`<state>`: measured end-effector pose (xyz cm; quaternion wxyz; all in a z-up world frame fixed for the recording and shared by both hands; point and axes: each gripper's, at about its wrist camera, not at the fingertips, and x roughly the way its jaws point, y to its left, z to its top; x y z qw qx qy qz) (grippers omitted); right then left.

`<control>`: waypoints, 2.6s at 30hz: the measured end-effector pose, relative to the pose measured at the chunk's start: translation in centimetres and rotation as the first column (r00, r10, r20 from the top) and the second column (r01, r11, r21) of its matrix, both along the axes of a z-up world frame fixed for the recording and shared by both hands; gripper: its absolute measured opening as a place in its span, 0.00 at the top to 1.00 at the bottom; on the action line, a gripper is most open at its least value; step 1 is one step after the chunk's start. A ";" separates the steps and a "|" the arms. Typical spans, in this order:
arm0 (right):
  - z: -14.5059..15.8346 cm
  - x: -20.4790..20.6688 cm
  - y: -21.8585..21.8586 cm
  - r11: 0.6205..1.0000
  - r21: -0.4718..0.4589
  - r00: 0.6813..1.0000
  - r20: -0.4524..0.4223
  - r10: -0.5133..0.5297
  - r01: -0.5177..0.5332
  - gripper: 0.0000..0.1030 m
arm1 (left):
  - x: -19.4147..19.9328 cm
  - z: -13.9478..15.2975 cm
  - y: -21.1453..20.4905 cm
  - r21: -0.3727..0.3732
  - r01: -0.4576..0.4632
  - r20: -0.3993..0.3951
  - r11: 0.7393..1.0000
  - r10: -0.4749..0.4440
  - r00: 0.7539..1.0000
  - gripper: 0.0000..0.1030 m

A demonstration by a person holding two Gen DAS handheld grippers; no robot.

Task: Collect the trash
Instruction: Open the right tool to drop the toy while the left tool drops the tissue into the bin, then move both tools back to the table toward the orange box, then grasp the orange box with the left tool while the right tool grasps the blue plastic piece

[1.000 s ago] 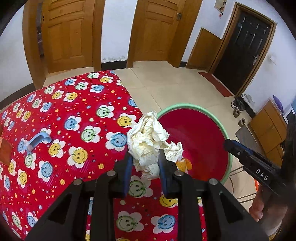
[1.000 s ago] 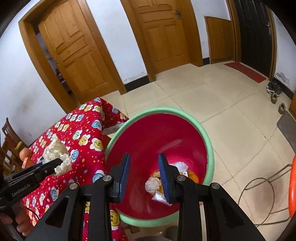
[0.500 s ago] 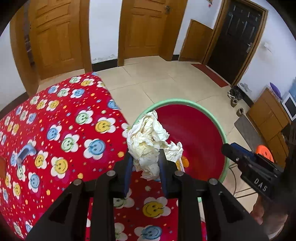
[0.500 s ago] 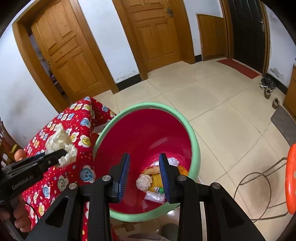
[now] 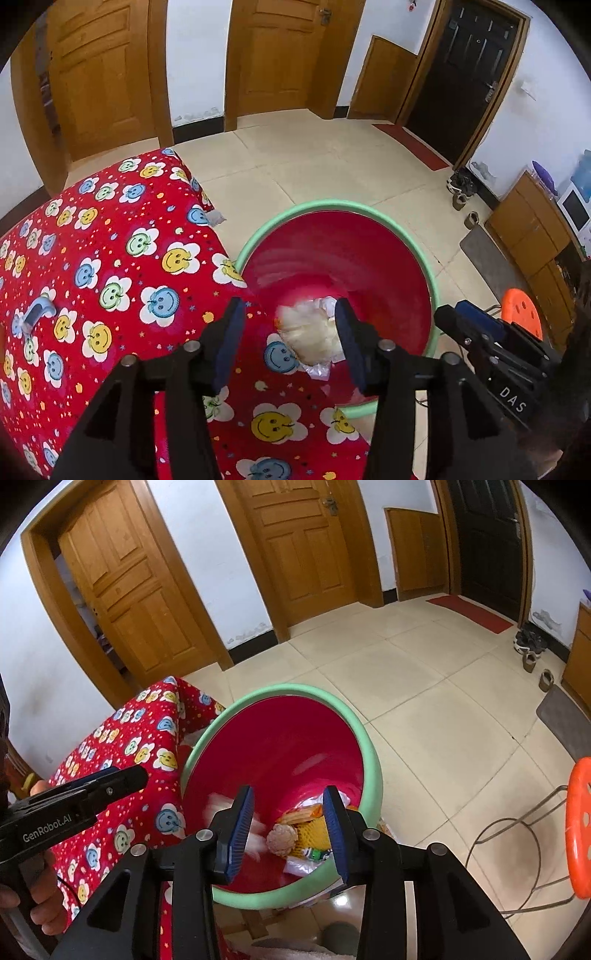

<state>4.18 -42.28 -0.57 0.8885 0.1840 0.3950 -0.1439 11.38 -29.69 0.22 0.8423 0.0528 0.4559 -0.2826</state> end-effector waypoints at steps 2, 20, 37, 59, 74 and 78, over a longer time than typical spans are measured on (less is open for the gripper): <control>0.1 -0.1 0.1 1.000 0.000 1.000 0.002 0.002 -0.002 0.61 | -0.1 0.0 0.2 -0.001 -0.009 -0.005 1.000 0.009 1.000 0.49; 1.7 -0.2 3.7 0.999 -0.005 0.998 0.027 0.051 -0.051 0.41 | -1.0 1.5 5.1 -0.001 -0.117 0.025 0.993 0.117 0.993 0.34; 2.9 2.4 9.8 0.989 -0.004 0.988 0.047 0.149 -0.149 0.36 | -0.8 2.8 14.3 0.010 -0.262 0.080 0.965 0.260 0.962 0.33; 1.7 9.4 20.8 0.944 -0.043 0.944 0.005 0.329 -0.328 0.36 | 2.9 1.0 30.6 0.048 -0.529 0.126 0.847 0.520 0.845 0.33; -1.9 16.1 27.3 0.875 -0.053 0.876 -0.059 0.478 -0.481 0.36 | 6.3 -2.6 35.1 0.025 -0.609 0.095 0.793 0.604 0.791 0.33; -3.1 17.7 28.4 0.864 -0.046 0.864 -0.075 0.498 -0.502 0.36 | 6.8 -3.6 35.4 0.021 -0.604 0.084 0.797 0.600 0.795 0.33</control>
